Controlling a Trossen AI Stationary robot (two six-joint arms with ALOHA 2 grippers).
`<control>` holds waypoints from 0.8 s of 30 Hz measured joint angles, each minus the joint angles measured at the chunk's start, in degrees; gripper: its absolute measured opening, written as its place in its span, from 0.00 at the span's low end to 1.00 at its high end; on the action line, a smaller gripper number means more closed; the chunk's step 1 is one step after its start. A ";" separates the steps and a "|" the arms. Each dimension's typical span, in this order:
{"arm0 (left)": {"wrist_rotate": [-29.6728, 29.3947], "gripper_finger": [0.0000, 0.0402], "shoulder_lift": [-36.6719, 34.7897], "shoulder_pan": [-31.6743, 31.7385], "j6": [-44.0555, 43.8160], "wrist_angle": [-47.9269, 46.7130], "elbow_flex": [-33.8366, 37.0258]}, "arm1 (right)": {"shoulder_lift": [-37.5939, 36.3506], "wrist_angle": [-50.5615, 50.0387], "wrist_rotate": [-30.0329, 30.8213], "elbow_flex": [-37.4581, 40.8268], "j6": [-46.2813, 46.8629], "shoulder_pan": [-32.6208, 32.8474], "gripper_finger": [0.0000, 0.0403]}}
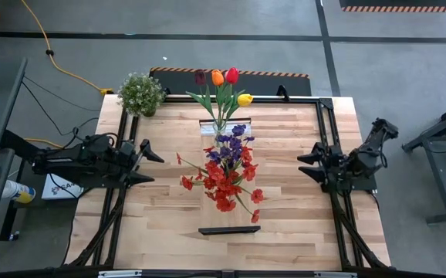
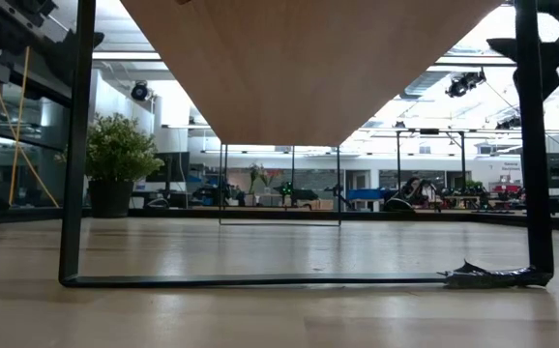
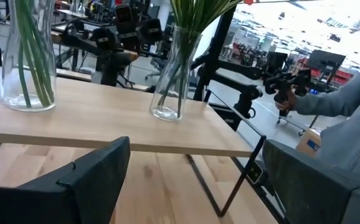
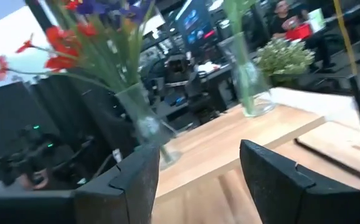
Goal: Pick and place flowers into a vace then onto a shelf
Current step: Return to Home Position
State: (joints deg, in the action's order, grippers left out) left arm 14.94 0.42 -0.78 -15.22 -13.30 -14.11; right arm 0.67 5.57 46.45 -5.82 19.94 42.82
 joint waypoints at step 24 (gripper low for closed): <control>-0.04 0.99 -0.02 0.00 3.77 -1.22 0.00 | -0.39 0.04 -25.30 0.30 -1.49 -30.26 0.54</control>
State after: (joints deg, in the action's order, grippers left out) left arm 14.90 0.40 -0.78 -11.45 -14.52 -14.11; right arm 0.27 5.61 21.15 -5.52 18.45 12.56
